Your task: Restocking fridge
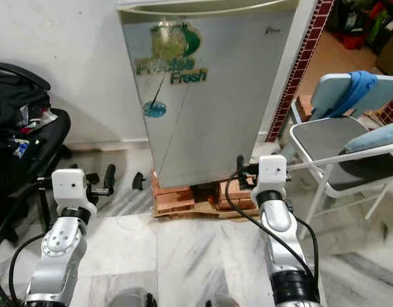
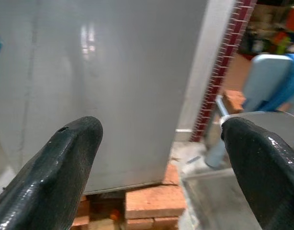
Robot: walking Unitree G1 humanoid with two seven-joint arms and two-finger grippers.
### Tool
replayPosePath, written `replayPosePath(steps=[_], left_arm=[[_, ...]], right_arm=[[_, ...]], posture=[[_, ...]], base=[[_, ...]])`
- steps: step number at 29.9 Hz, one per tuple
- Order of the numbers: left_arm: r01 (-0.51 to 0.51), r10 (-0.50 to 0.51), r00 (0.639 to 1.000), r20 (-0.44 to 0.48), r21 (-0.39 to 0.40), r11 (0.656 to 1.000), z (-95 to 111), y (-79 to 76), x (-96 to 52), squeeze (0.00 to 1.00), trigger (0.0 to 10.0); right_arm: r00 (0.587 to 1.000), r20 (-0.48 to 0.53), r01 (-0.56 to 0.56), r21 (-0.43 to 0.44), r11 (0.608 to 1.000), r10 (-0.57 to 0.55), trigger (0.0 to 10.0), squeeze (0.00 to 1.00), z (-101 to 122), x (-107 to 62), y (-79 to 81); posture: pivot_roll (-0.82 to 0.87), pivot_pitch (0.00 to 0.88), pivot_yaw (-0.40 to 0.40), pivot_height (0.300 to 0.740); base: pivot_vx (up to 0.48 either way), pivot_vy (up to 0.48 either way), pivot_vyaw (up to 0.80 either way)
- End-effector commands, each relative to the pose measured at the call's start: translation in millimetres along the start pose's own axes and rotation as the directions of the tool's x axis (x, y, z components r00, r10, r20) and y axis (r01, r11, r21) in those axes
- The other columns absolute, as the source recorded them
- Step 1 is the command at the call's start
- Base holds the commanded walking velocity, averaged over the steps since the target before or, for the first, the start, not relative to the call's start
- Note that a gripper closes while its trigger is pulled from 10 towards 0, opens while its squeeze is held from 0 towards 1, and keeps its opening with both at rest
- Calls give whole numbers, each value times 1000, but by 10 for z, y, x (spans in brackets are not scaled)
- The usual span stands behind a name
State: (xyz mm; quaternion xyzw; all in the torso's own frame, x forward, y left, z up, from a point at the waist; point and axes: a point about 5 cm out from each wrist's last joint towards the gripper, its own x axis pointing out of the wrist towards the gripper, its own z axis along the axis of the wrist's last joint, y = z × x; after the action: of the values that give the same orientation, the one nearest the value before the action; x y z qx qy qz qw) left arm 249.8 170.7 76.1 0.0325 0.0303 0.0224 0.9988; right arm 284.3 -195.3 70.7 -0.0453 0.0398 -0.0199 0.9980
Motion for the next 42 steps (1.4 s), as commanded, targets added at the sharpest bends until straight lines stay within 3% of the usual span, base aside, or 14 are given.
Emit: replayPosePath(steps=[1,7,25,42], left_arm=[[-19,19,1000,-21,1,1000,-29,64,-20,0,10000],[39,-42,998,-45,-50,998,-70,-10,16,0,10000],[98,-98,995,9,-31,995,75,-89,147,0,10000],[64,-64,998,-5,13,998,37,-57,124,0,10000]], right_arm=[[1000,17,-13,12,1000,13,10000,0,44,18,37],[1000,12,-9,22,1000,8,10000,0,22,8,41],[999,33,-44,35,998,43,10000,0,56,65,137],[998,36,-61,35,998,60,10000,0,56,62,167]], posture=[[83,41,-6,740],[76,38,-14,740],[63,47,19,740],[68,52,17,740]], base=[[0,480,-569],[0,479,-563],[0,480,-767],[0,480,0]])
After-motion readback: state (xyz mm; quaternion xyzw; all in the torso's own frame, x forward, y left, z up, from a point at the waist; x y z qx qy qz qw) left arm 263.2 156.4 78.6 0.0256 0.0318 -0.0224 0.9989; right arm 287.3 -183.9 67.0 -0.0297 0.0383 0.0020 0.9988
